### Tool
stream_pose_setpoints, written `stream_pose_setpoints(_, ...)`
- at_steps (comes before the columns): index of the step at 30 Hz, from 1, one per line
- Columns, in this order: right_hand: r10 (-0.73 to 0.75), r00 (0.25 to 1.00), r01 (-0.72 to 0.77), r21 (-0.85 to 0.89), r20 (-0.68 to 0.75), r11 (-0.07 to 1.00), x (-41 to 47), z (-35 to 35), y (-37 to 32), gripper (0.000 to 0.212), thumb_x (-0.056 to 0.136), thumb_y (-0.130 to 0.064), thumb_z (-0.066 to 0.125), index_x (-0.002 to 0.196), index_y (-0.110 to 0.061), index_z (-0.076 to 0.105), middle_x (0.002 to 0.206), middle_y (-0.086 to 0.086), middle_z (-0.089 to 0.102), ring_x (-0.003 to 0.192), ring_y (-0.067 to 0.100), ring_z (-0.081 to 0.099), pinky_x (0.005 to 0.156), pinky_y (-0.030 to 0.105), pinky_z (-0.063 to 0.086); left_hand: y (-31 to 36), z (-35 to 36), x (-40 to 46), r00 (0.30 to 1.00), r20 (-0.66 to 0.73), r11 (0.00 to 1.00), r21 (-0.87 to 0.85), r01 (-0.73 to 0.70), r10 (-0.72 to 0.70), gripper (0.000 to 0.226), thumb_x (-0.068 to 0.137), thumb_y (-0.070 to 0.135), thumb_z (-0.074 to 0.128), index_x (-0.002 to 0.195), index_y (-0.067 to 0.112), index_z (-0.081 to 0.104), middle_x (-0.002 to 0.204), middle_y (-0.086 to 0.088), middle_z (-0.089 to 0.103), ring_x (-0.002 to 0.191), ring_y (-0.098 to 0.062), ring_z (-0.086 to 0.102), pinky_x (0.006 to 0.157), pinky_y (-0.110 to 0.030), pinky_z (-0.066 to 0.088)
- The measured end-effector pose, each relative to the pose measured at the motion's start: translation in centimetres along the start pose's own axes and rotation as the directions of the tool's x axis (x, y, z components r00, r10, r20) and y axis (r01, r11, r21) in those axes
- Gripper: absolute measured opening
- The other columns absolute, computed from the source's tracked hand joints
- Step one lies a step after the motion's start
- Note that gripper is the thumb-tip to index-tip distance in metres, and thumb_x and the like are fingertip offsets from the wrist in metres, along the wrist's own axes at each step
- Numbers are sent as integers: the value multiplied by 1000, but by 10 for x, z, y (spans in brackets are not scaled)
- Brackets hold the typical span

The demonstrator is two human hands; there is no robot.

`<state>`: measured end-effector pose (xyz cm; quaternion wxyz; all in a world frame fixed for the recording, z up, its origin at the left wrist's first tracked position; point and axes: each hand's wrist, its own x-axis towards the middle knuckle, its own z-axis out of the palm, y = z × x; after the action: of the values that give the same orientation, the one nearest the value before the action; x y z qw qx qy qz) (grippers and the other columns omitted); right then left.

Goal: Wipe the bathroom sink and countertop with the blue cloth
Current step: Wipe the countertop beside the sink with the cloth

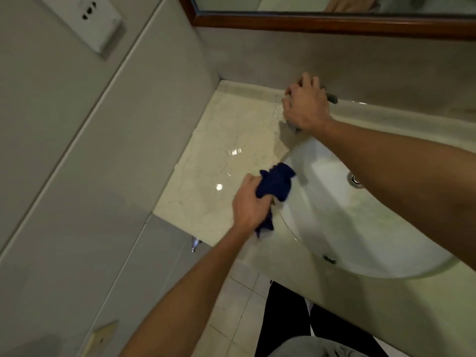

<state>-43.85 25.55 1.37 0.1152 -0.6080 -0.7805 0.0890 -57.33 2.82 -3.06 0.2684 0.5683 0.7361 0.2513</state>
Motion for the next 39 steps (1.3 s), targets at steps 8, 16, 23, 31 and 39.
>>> stream_pose_setpoints(8, -122, 992, 123, -133, 11, 984, -14, 12, 15, 42, 92, -16, 58, 132, -6, 51, 132, 20, 50, 123, 43, 45, 100, 57, 41, -87, -83, -1, 926, -265, 873, 339, 350, -269, 15, 91, 28, 59, 91, 13, 54, 98, -4, 51, 78, -24, 56, 59, -30, 35)
stream_pose_setpoints(16, -96, 995, 99, -107, 33, 989, -15, 7, 10, 48, 90, -17, 60, 136, -8, 52, 137, 18, 47, 123, 39, 46, 98, 52, 41, -71, -21, -68, 852, -232, 858, 109, 503, -470, 29, 86, 35, 52, 110, 20, 46, 99, -4, 64, 83, -25, 66, 74, -46, 57)
stream_pose_setpoints(23, -86, 996, 88, -91, 26, 992, -17, 6, 10, 46, 92, -19, 60, 135, -7, 52, 139, 18, 47, 126, 39, 45, 97, 49, 42, 57, 110, -158, 826, -149, 837, -31, 546, -544, 45, 83, 23, 63, 123, 24, 43, 107, 3, 57, 85, -19, 63, 73, -40, 56)
stream_pose_setpoints(31, -92, 996, 93, -84, 20, 992, -13, 7, 12, 45, 90, -17, 60, 134, -10, 53, 135, 17, 50, 122, 39, 47, 95, 50, 42, 103, 99, -114, 897, 163, 718, -549, 428, -411, 17, 98, 7, 55, 91, 22, 58, 84, -1, 62, 73, -9, 57, 68, -25, 47)
stream_pose_setpoints(39, -88, 996, 87, -81, -10, 993, -13, 6, 11, 46, 91, -16, 59, 135, -6, 52, 133, 19, 51, 119, 39, 49, 91, 45, 43, 64, -14, -70, 838, 251, 513, -694, 505, -485, 12, 95, 11, 56, 92, 13, 68, 76, 0, 74, 74, -15, 69, 64, -27, 54)
